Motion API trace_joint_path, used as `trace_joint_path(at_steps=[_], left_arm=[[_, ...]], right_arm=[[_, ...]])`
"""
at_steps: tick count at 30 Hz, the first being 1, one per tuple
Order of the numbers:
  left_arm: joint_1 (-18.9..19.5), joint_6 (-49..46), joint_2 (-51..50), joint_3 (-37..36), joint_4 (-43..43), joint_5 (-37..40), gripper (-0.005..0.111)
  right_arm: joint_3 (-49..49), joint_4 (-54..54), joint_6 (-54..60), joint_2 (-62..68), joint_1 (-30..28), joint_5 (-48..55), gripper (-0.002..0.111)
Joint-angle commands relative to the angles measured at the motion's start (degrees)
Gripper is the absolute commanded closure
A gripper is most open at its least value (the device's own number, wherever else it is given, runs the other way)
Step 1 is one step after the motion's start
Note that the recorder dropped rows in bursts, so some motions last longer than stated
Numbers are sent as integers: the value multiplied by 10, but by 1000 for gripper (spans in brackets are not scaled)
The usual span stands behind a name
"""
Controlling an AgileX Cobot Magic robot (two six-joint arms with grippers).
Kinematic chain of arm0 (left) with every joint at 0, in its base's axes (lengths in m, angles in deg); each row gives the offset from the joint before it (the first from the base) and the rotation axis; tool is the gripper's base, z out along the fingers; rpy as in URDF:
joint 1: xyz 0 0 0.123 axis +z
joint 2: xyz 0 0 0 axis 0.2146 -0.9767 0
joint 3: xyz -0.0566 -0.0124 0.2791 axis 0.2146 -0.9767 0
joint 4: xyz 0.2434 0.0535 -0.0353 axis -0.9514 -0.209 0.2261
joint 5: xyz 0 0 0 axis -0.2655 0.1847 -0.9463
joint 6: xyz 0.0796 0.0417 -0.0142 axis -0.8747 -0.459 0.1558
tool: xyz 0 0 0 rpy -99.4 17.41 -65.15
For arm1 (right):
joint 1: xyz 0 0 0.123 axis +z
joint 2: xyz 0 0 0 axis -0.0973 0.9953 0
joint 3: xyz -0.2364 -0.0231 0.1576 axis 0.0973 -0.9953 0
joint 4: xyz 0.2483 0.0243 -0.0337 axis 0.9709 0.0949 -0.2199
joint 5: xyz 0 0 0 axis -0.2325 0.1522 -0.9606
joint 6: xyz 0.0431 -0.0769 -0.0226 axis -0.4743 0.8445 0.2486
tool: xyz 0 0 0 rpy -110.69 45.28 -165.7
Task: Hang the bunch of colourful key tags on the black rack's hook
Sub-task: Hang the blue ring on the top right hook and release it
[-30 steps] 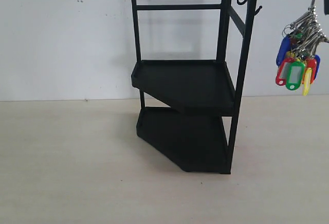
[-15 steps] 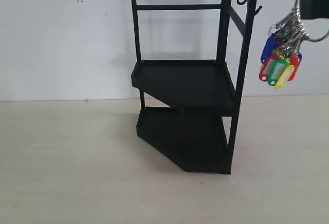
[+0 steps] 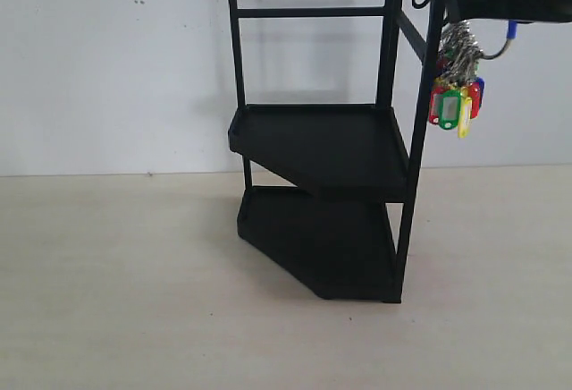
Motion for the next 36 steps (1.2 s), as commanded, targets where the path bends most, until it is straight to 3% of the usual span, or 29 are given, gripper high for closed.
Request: trace_joint_path(at_steps=[1, 6, 14, 17, 22, 24, 31, 36], left_arm=[[-1, -1, 1, 1, 1, -4, 102], [-1, -1, 1, 1, 1, -4, 102], [-1, -1, 1, 1, 1, -4, 102], [-1, -1, 1, 1, 1, -4, 102], [-1, -1, 1, 1, 1, -4, 102], [-1, -1, 1, 1, 1, -4, 102], [-1, -1, 1, 1, 1, -4, 102], [-1, -1, 1, 1, 1, -4, 102]], right_arm=[[10, -3, 18, 8, 37, 13, 109], [10, -11, 6, 8, 50, 85, 109], [10, -14, -2, 6, 50, 95, 107], [10, -11, -5, 5, 50, 95, 98], [10, 8, -14, 2, 50, 95, 68], [10, 8, -13, -2, 50, 95, 61], [10, 2, -13, -53, 50, 123, 60], [10, -31, -12, -114, 50, 222, 60]])
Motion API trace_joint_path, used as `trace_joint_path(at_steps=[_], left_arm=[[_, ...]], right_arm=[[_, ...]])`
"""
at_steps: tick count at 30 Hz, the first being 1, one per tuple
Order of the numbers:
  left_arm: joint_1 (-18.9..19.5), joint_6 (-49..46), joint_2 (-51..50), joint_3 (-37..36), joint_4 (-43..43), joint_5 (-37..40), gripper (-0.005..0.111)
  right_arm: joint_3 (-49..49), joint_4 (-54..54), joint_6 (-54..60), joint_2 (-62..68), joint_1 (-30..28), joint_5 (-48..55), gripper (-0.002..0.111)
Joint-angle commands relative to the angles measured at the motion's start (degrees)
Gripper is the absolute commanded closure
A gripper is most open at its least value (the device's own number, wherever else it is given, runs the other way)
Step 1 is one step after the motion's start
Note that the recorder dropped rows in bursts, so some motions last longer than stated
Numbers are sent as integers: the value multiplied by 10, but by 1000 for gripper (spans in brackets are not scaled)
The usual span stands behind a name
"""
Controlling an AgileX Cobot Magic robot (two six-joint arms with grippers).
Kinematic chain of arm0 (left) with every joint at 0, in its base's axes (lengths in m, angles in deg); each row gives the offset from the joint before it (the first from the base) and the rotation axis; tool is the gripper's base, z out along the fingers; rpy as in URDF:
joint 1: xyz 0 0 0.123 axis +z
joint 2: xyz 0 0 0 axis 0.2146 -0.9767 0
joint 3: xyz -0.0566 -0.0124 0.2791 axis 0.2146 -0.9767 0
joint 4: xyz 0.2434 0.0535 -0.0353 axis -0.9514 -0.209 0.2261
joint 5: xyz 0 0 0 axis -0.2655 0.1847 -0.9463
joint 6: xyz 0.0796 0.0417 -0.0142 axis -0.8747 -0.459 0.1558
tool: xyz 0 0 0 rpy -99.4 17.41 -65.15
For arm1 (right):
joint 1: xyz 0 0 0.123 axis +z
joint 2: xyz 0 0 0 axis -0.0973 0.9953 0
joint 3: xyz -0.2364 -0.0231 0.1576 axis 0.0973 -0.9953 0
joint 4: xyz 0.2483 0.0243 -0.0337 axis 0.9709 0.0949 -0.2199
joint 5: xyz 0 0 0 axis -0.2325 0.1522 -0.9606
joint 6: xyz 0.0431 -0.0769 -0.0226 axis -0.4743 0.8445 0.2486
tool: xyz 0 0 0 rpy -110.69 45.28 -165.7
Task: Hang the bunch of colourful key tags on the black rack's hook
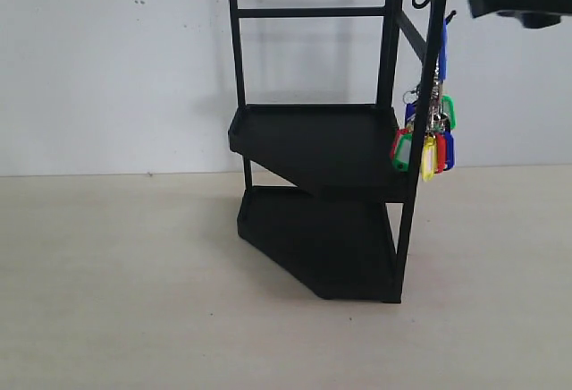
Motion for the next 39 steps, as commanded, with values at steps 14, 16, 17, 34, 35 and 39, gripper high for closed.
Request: trace_joint_path(at_steps=[14, 16, 17, 34, 35, 39], left_arm=[[-1, -1, 1, 1, 1, -4, 102], [-1, -1, 1, 1, 1, -4, 102], [-1, -1, 1, 1, 1, -4, 102], [-1, -1, 1, 1, 1, -4, 102], [-1, -1, 1, 1, 1, -4, 102], [-1, -1, 1, 1, 1, -4, 102]], right_arm=[[-109, -27, -63, -176, 1, 172, 108], [-155, -27, -80, -195, 1, 148, 108], [-171, -25, -89, -203, 1, 140, 108], [-216, 20, -123, -237, 6, 169, 108], [-216, 13, -118, -250, 6, 169, 108], [-216, 13, -111, -336, 6, 169, 108]])
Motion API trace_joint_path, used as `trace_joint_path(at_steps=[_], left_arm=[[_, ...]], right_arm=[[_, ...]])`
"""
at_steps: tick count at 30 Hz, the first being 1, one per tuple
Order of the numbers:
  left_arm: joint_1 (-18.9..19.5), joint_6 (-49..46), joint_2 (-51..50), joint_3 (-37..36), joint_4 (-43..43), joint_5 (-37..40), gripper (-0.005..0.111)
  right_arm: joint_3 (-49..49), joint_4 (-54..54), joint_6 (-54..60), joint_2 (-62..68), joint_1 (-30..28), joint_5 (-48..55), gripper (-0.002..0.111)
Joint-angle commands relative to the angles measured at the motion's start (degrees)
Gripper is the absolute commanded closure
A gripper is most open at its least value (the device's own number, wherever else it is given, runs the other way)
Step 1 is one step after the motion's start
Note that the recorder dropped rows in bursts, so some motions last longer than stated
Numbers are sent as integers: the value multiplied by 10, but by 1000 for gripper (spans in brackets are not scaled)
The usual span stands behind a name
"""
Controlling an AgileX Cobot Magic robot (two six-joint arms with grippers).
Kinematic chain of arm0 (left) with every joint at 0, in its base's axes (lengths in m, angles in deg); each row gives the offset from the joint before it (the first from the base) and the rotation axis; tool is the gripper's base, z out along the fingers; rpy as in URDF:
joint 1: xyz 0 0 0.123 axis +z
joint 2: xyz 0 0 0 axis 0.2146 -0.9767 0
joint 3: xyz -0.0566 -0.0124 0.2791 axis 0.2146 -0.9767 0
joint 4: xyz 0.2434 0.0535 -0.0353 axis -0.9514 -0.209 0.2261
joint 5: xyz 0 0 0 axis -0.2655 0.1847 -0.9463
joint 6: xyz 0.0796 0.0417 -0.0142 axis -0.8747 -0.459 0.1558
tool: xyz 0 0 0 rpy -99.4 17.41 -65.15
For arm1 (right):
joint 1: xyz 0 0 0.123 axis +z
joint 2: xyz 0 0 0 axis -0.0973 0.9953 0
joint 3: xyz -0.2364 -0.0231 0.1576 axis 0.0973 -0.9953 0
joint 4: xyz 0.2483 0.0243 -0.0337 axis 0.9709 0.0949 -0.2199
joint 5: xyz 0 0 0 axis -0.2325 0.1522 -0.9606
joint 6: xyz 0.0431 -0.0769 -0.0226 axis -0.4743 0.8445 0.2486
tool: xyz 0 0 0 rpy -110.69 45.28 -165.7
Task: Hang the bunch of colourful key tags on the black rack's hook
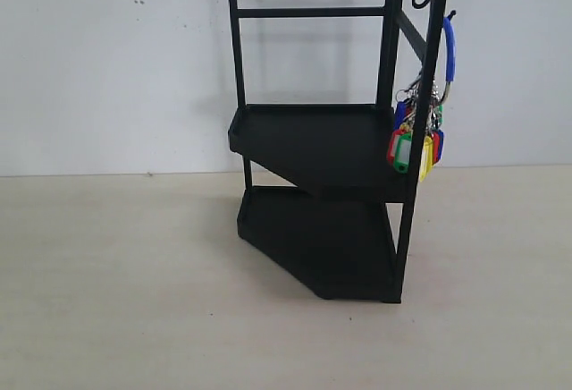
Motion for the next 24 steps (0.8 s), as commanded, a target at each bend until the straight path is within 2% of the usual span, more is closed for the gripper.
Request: trace_joint_path(at_steps=[1, 4, 6, 8, 10, 16, 19, 21, 24], left_arm=[[-1, -1, 1, 1, 1, -4, 102], [-1, -1, 1, 1, 1, -4, 102], [-1, -1, 1, 1, 1, -4, 102], [-1, -1, 1, 1, 1, -4, 102], [-1, -1, 1, 1, 1, -4, 102], [-1, -1, 1, 1, 1, -4, 102], [-1, -1, 1, 1, 1, -4, 102], [-1, -1, 1, 1, 1, -4, 102], [-1, -1, 1, 1, 1, -4, 102]], right_arm=[[1, -10, 7, -88, 1, 2, 108], [-14, -10, 17, -163, 0, -12, 108], [-64, -10, 22, -219, -20, -68, 108], [-129, -3, 17, -267, -52, -158, 108], [-237, 6, 10, -320, -91, -307, 108], [-451, 5, 11, -384, -144, -487, 108], [-479, 6, 9, -410, -145, -508, 108], [-479, 20, -8, -410, -145, -451, 108], [-479, 21, -8, -410, -145, -419, 108]])
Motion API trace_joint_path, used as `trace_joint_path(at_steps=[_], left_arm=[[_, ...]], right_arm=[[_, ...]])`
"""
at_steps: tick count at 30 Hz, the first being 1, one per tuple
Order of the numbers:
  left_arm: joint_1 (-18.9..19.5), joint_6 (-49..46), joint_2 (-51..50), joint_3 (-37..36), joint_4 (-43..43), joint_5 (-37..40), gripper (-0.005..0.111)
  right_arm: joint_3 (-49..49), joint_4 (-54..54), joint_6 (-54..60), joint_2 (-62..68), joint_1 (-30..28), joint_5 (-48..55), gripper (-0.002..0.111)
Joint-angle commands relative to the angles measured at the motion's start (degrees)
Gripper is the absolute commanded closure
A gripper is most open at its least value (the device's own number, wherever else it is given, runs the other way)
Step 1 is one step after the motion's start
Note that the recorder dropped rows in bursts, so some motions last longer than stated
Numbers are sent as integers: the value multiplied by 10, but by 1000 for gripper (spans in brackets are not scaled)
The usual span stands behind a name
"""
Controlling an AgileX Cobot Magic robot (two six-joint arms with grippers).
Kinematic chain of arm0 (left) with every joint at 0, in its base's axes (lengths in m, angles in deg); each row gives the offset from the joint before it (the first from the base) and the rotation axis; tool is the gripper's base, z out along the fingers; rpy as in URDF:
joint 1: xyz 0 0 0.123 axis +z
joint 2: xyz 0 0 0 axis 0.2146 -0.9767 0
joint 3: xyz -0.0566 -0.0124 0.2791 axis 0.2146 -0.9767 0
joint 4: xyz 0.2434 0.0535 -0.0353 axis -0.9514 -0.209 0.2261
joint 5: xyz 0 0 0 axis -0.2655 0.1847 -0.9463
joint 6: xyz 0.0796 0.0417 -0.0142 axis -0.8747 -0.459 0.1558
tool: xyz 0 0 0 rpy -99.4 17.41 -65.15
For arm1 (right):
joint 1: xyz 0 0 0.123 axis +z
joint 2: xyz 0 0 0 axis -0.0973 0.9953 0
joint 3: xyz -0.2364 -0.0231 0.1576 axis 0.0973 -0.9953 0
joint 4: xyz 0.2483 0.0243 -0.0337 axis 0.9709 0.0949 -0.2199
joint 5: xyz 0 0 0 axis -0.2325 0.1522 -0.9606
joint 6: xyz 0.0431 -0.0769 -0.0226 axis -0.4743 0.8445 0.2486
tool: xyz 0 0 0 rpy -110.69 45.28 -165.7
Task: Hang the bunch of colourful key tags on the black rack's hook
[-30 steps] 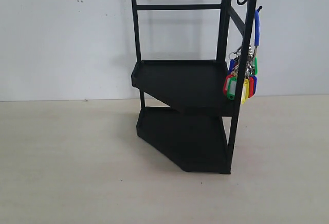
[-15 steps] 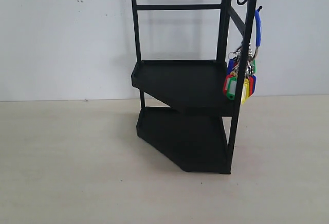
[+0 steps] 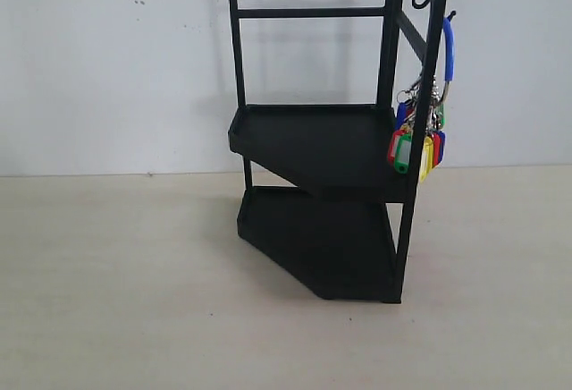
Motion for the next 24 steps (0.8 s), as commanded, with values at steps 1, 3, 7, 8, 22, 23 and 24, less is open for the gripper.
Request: trace_joint_path(at_steps=[1, 3, 7, 8, 22, 23, 24], left_arm=[[-1, -1, 1, 1, 1, -3, 102], [-1, -1, 1, 1, 1, -3, 102], [-1, -1, 1, 1, 1, -4, 102], [-1, -1, 1, 1, 1, -4, 102], [-1, -1, 1, 1, 1, -4, 102], [-1, -1, 1, 1, 1, -4, 102], [-1, -1, 1, 1, 1, -4, 102]], right_arm=[[-3, 5, -5, -4, -2, 39, 108], [-3, 5, -5, -4, -2, 48, 108], [-3, 5, 3, -4, -2, 49, 108], [-3, 5, 3, -4, -2, 46, 108], [-3, 291, 315, -4, 0, 40, 108], [-3, 298, 317, -4, 0, 40, 108], [-3, 300, 317, -4, 0, 40, 108]])
